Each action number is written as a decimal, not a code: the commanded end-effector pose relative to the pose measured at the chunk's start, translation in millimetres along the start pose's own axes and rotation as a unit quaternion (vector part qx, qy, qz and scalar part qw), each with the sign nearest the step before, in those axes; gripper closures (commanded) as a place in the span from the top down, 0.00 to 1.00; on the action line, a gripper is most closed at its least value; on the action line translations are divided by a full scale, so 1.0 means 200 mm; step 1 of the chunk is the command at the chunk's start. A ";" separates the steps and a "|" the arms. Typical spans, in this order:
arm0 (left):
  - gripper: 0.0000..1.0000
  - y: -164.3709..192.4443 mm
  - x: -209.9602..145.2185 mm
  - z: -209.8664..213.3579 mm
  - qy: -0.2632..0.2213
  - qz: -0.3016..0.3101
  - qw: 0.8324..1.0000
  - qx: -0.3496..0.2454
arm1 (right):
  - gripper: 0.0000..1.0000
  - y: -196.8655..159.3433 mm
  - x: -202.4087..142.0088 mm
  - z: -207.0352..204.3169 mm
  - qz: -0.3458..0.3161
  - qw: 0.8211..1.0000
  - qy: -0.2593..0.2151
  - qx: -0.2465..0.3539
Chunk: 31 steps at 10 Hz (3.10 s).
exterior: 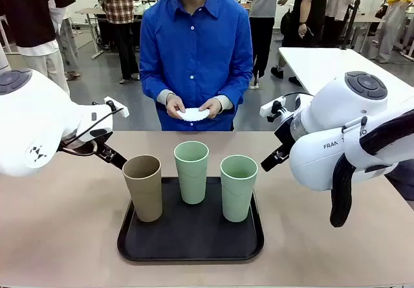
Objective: Place coasters on the table and set cups on them.
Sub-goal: Pick up one Reusable plastic cup and place it on a coaster set by the human.
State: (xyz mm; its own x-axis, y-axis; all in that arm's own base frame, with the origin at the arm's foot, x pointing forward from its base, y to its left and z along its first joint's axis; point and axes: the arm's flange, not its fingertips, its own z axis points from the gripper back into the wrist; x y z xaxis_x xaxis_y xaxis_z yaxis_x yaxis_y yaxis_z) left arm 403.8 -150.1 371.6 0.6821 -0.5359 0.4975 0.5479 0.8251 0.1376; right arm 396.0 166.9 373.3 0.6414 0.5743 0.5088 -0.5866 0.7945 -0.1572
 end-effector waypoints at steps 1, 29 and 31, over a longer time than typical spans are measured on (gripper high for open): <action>1.00 0.00 0.00 0.00 0.000 0.000 1.000 0.000 | 1.00 0.00 0.00 0.00 0.000 1.000 0.000 0.000; 1.00 -0.02 -0.15 0.82 0.109 0.005 0.992 -0.068 | 1.00 0.19 -0.15 0.94 -0.004 0.991 0.133 -0.013; 1.00 -0.04 -0.16 0.86 0.112 0.010 0.991 -0.074 | 1.00 0.20 -0.16 0.98 -0.007 0.991 0.134 -0.006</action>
State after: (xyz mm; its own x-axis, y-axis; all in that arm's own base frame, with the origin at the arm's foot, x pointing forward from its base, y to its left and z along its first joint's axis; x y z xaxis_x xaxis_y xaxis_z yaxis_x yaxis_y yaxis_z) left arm 296.9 -109.1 498.7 0.7761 -0.5590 0.2919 0.5859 0.8104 -0.0056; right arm 256.0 142.0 514.2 0.7586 0.5945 0.2666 -0.5728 0.8036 -0.1619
